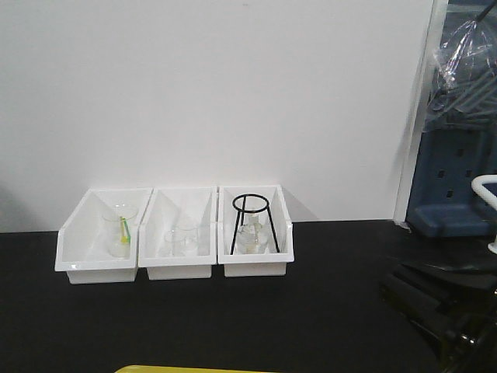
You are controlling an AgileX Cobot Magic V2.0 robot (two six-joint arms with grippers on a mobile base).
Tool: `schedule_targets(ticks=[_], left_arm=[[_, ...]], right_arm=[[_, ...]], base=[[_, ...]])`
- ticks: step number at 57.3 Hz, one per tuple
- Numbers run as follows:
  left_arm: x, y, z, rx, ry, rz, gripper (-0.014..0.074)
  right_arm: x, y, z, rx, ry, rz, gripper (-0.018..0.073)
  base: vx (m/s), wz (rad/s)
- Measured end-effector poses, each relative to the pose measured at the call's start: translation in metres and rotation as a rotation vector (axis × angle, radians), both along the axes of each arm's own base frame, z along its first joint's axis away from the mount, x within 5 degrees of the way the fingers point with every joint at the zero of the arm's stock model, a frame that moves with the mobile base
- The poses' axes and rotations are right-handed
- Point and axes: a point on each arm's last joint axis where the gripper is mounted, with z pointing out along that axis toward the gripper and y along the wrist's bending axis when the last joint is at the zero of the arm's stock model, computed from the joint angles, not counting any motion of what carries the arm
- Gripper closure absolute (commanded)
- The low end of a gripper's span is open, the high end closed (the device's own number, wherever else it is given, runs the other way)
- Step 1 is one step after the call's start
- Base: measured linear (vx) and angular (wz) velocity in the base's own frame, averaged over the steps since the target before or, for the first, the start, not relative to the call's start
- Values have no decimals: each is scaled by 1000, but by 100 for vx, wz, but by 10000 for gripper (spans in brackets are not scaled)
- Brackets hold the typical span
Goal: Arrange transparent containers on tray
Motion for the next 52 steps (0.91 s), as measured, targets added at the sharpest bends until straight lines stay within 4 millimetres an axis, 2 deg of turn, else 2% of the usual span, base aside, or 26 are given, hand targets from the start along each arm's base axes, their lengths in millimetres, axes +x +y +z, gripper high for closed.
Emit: schedule_targets(ticks=[52], left_arm=[[-2, 2, 0, 20, -28, 18, 604]], right_arm=[[0, 0, -1, -3, 2, -3, 570]], base=[[0, 0]])
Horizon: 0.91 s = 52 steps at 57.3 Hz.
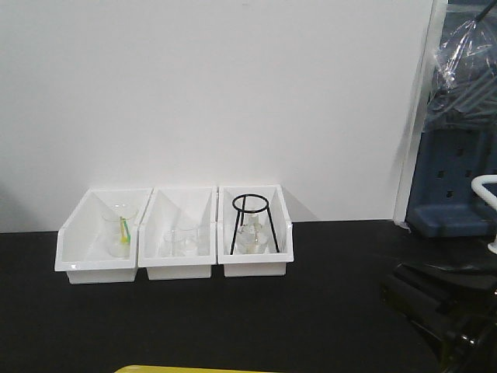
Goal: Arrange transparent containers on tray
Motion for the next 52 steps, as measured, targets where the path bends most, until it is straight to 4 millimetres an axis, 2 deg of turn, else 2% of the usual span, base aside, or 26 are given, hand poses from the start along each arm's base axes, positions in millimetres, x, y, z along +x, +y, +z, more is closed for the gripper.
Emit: schedule_targets(ticks=[14, 27, 41, 52], left_arm=[[0, 0, 0, 0, 0, 0, 603], [0, 0, 0, 0, 0, 0, 603], [0, 0, 0, 0, 0, 0, 603], [0, 0, 0, 0, 0, 0, 603]], right_arm=[[0, 0, 0, 7, 4, 0, 571], [7, 0, -1, 104, 55, -43, 571], [20, -2, -9, 135, 108, -140, 571], [17, -6, -22, 130, 134, -166, 571]], base=[[0, 0], [0, 0], [0, 0], [0, 0]])
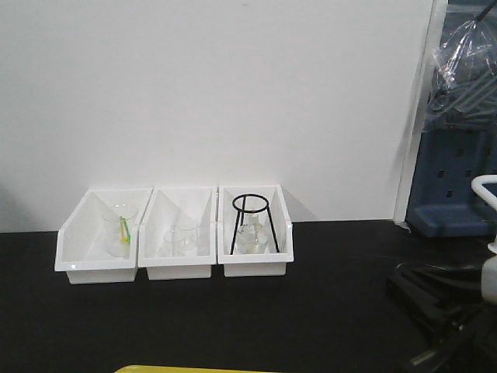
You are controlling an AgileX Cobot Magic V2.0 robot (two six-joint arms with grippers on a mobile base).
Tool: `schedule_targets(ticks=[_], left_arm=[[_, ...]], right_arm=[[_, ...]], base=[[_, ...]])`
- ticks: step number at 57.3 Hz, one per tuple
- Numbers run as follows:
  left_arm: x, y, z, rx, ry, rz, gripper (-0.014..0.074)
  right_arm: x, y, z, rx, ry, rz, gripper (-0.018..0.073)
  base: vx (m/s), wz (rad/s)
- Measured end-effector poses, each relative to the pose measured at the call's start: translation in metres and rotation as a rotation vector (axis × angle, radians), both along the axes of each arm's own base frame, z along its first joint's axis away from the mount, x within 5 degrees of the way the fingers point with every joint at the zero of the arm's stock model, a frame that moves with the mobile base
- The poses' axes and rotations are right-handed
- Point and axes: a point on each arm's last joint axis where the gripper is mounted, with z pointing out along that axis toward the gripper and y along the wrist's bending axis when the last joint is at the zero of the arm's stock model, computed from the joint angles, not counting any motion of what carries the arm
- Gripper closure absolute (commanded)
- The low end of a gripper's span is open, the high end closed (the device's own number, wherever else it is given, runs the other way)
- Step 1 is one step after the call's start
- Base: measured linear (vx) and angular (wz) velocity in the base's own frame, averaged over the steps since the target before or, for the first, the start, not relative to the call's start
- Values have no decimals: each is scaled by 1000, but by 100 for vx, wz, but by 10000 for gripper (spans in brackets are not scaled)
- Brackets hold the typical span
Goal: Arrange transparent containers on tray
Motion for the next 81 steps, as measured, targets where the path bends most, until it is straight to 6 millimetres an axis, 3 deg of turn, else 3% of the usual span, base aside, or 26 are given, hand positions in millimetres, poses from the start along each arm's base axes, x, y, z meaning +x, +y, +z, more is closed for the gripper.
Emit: schedule_targets(ticks=[17, 29, 39, 81], left_arm=[[0, 0, 0, 0, 0, 0, 603], [0, 0, 0, 0, 0, 0, 603], [0, 0, 0, 0, 0, 0, 603], [0, 0, 0, 0, 1, 0, 603]], right_arm=[[-55, -54, -76, 27, 58, -210, 571], [-99, -74, -116, 1, -90, -317, 571], [-112, -76, -117, 10, -181, -323, 571], [-113, -77, -118, 9, -177, -323, 571]], base=[[0, 0], [0, 0], [0, 0], [0, 0]])
